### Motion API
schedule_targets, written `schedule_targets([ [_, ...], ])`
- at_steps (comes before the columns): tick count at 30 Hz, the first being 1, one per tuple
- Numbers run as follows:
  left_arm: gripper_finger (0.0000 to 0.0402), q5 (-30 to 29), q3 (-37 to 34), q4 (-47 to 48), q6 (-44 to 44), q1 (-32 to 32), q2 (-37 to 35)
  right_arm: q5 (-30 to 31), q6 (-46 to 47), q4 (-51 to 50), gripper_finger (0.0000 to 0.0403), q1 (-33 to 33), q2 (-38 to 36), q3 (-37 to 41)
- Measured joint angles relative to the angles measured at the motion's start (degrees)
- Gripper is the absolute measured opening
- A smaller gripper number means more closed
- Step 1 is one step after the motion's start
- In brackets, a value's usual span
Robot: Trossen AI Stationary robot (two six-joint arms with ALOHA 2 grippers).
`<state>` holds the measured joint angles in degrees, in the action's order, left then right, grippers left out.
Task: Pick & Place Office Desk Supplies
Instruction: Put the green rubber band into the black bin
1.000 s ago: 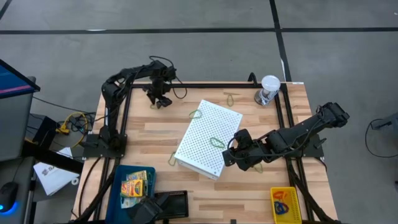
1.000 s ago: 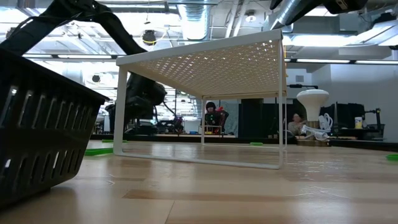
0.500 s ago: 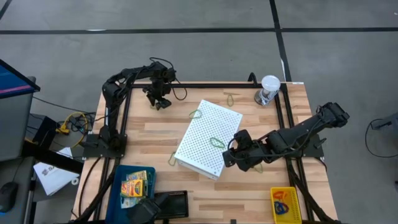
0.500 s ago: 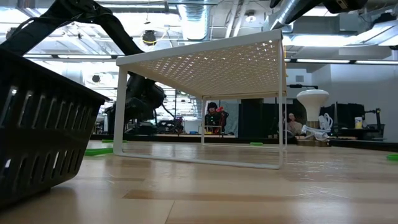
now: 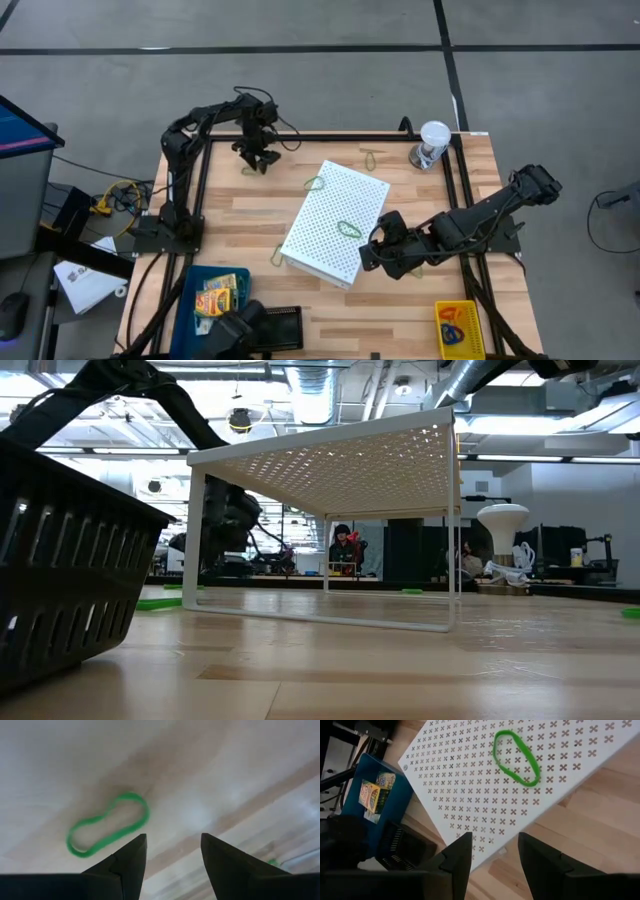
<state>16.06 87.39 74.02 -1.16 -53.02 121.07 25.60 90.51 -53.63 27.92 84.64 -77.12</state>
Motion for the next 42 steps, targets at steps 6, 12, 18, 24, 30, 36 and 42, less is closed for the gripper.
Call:
schedule_targets([
  [6, 0.0182, 1.0, 0.0, -4.8, 4.3, -2.3, -3.7, 0.3, 0.0, -0.1, 0.0156, 0.0, 0.0, 0.0],
  [12, 0.0182, 0.2, 0.0, -7.6, 4.8, -2.7, -4.8, 1.5, 0.0, -0.1, 0.0156, 0.0, 0.0, 0.0],
  [18, 0.0182, -4.2, -0.1, -10.0, 4.6, -1.6, -2.9, 1.4, 1.0, -0.1, 0.0156, 0.2, 0.0, 0.0],
  [24, 0.0182, -4.7, 0.0, -10.2, 4.6, -1.6, -1.4, 1.3, 2.1, -0.3, 0.0156, 0.7, 0.0, 0.0],
  [30, 0.0182, -4.7, -1.9, -11.4, 2.8, -1.6, -0.9, 1.3, 2.4, -0.3, 0.0156, 0.6, 0.0, 0.0],
  [36, 0.0182, -6.8, -3.8, -11.3, -0.2, -1.6, -0.9, 1.3, 3.2, -0.1, 0.0156, 0.9, 0.0, 0.0],
  [42, 0.0182, -6.7, -3.8, -11.3, -0.6, -1.6, -0.9, 1.3, 3.5, -0.1, 0.0156, 0.9, 0.0, 0.0],
])
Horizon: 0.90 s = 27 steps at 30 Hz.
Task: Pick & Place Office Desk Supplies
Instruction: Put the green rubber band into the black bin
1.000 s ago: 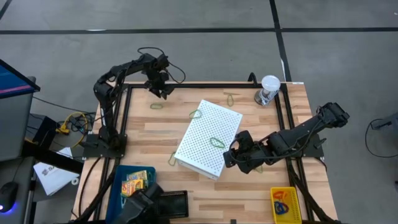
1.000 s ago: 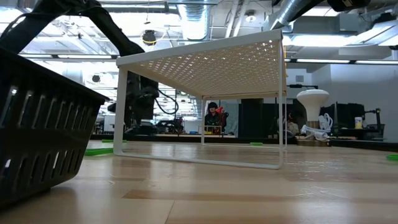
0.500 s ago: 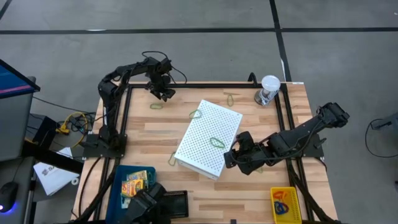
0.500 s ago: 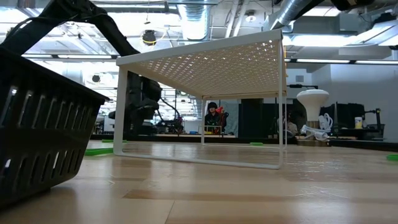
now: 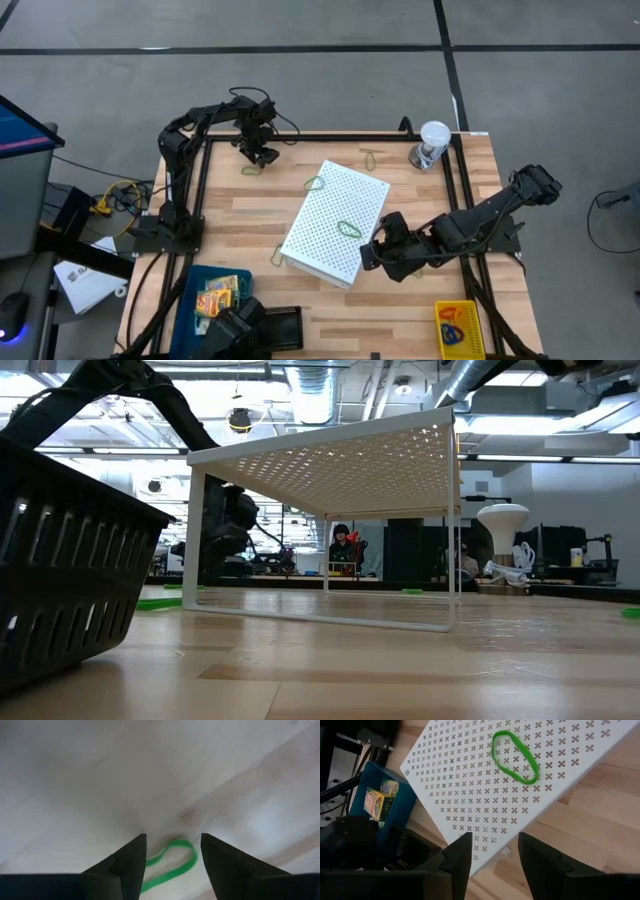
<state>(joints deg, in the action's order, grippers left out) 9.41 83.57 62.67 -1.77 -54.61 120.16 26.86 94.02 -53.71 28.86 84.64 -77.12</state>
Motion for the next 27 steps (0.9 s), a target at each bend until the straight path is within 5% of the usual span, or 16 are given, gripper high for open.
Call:
schedule_targets([
  [27, 0.0182, 1.4, 0.0, 2.7, -6.7, 0.0, 0.1, 0.1, 3.0, 0.7, 0.0156, 1.9, 0.0, 0.0],
])
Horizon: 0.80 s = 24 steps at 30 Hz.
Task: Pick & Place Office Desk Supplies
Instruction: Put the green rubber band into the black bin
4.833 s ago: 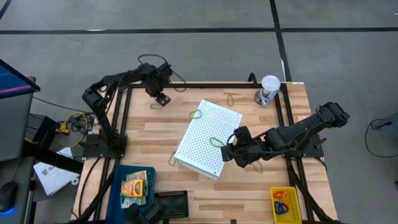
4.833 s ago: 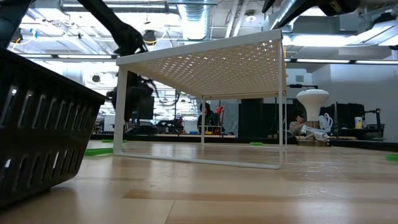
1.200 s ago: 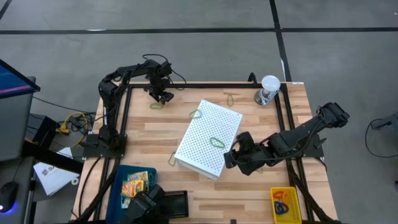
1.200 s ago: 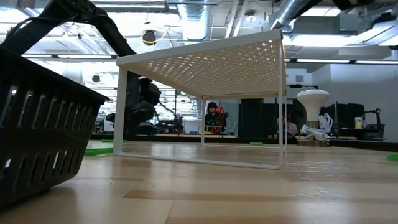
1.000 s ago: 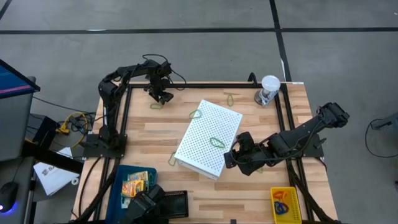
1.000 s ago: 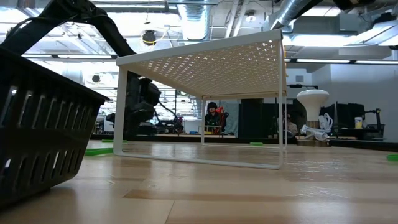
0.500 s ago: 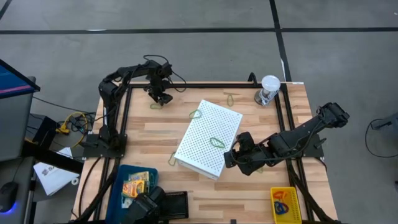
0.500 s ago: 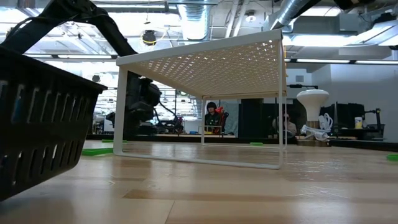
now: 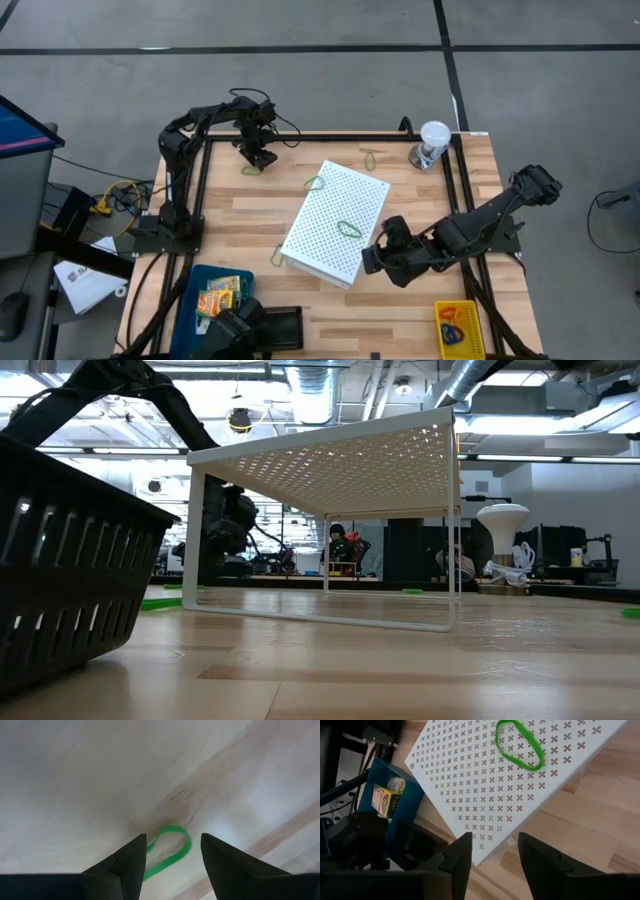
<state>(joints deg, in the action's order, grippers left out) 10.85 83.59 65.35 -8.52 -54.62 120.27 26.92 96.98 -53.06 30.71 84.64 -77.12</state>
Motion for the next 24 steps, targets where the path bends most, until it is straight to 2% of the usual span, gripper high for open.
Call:
schedule_targets([
  [13, 0.0182, 5.2, 0.0, -0.5, -1.5, -1.9, 0.1, -0.3, 1.2, 0.0, 0.0156, 0.4, 0.0, 0.0],
  [24, 0.0182, 4.3, 2.0, 4.9, 1.9, -2.7, -1.0, -1.3, 1.6, 0.1, 0.0156, 0.4, 0.0, 0.0],
])
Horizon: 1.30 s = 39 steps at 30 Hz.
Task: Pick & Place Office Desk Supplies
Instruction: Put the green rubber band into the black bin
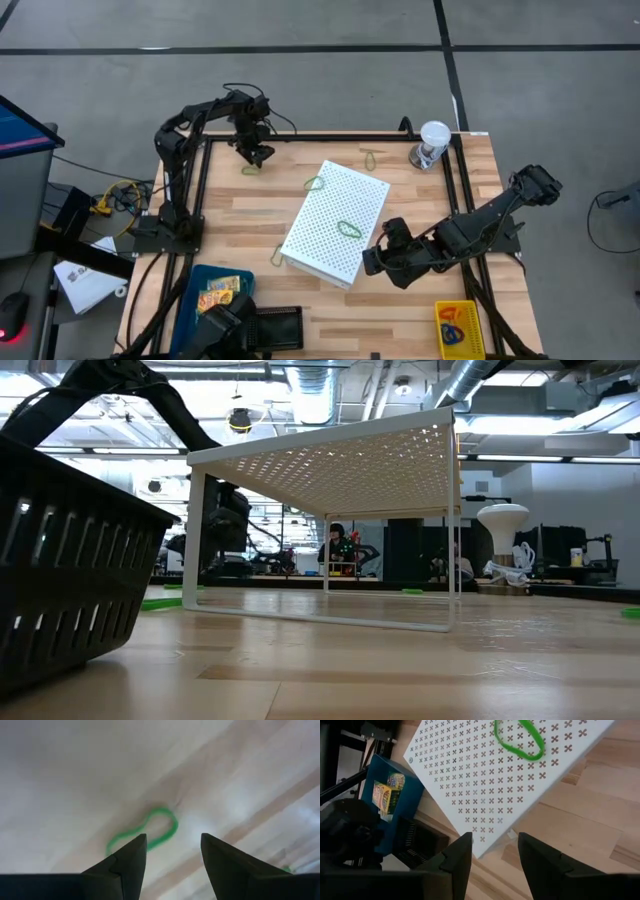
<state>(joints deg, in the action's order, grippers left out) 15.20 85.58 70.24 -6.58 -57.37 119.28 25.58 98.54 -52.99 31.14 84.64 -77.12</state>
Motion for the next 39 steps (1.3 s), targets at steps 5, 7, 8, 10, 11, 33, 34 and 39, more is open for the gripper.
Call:
schedule_targets([
  [5, 0.0182, -1.8, 0.0, 2.6, 1.1, -1.4, -1.1, 0.0, -0.3, 0.0, 0.0156, 0.0, 0.0, 0.0],
  [7, 0.0182, -1.9, 0.0, 3.0, 1.1, -1.8, -2.3, 0.0, -0.8, 0.0, 0.0156, 0.0, 0.0, 0.0],
  [8, 0.0182, -2.0, 0.0, 3.0, 1.6, -2.0, -2.9, 0.1, -0.8, -0.1, 0.0156, 0.0, 0.0, 0.0],
  [10, 0.0182, -2.3, 0.0, 2.6, 2.7, -2.3, -3.7, 0.4, -1.3, -0.1, 0.0156, 0.0, 0.0, 0.0],
  [11, 0.0182, -2.9, 0.0, 2.3, 3.5, -2.6, -3.8, 0.5, -1.5, -0.1, 0.0156, 0.0, 0.0, 0.0],
  [33, 0.0171, -12.5, -4.9, 2.2, 2.5, -3.0, -0.3, 1.0, 5.0, 0.8, 0.0156, 5.9, 4.1, 0.1],
  [34, 0.0166, -12.5, -5.0, 2.2, 2.5, -2.9, -0.3, 0.6, 5.0, 2.5, 0.0156, 5.9, 4.6, 0.0],
  [39, 0.0147, -12.5, -4.6, 2.2, 1.9, -2.5, -0.3, 0.0, 5.0, 7.4, 0.0156, 6.1, 6.6, 0.0],
])
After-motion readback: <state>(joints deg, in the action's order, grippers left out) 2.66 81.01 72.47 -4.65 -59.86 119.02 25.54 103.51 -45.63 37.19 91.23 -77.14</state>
